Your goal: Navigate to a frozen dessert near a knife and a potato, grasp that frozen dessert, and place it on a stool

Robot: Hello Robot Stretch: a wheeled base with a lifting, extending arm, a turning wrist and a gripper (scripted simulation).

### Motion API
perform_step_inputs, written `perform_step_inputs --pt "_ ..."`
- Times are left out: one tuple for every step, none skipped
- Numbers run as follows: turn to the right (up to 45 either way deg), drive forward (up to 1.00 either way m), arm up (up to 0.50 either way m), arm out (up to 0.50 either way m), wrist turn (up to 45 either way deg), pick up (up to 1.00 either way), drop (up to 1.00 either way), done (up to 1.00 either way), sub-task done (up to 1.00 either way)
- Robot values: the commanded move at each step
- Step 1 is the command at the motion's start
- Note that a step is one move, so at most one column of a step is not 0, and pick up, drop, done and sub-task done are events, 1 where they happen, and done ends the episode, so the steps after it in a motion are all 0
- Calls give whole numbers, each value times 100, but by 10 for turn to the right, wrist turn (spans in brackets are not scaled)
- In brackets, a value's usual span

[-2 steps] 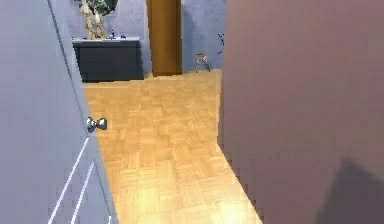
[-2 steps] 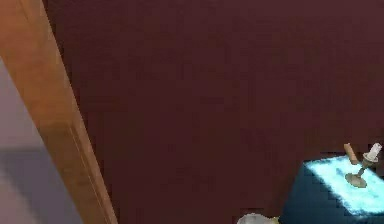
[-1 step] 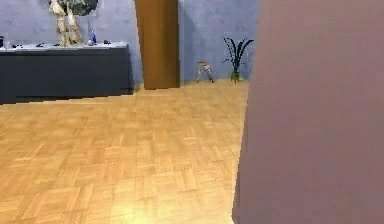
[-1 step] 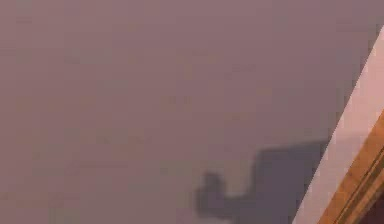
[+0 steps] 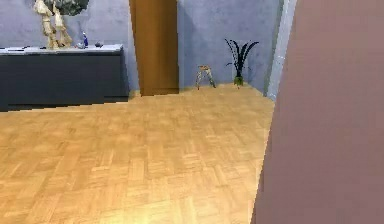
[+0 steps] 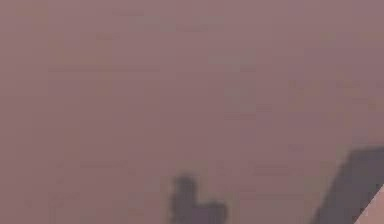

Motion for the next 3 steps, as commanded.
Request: perform_step_inputs --pt "-180 0 0 0 0 0 0 0 0" --pt "-30 0 0 0 0 0 0 0 0" --pt "0 100 0 0 0 0 0 0 0"
